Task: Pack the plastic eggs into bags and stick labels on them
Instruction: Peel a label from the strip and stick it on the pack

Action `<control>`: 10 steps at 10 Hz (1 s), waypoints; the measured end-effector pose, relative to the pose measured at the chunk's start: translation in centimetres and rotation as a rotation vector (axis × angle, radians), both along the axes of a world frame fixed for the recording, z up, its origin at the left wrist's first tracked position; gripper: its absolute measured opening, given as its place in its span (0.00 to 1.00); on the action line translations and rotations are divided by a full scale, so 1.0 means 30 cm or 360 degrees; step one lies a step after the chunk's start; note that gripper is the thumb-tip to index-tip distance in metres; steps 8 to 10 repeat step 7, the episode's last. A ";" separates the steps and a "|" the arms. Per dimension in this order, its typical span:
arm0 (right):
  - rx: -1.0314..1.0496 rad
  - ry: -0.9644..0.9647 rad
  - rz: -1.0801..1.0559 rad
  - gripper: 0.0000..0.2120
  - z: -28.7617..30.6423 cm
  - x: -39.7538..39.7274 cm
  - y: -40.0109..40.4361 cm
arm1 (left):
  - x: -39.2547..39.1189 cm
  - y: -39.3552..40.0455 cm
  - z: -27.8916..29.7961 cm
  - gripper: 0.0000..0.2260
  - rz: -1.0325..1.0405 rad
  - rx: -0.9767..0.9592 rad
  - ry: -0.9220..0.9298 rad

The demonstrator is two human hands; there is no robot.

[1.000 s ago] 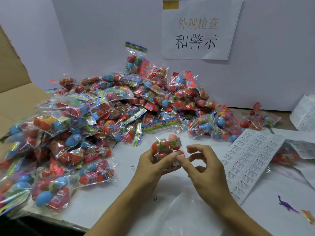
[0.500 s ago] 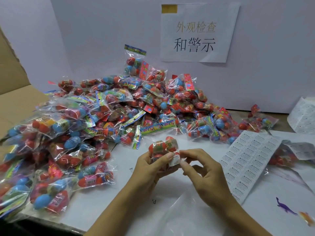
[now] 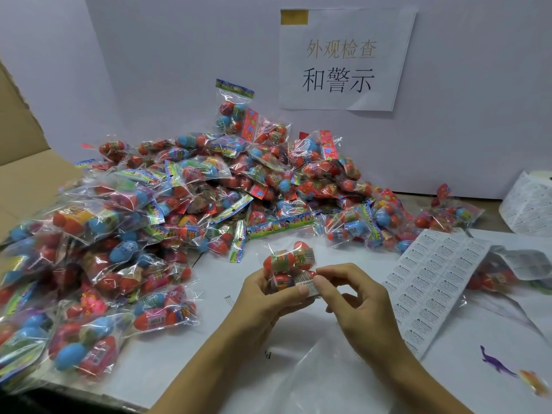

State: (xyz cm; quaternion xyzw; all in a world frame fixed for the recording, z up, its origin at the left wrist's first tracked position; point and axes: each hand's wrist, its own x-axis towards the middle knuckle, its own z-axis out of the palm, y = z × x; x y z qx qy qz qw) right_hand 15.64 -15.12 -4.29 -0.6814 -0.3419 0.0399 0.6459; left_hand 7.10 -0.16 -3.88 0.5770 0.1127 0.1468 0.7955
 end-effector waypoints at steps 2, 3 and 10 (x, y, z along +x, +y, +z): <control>0.0071 0.0262 0.0008 0.06 0.003 0.025 -0.011 | -0.004 -0.008 0.006 0.18 -0.0023 -0.0046 0.0008; -0.0072 0.0276 0.0099 0.12 0.011 0.030 -0.015 | -0.011 -0.014 0.010 0.13 -0.0071 0.0098 0.0049; -0.0139 0.0643 0.0168 0.07 0.069 0.065 -0.134 | -0.025 -0.038 -0.016 0.28 -0.0045 0.0749 0.0018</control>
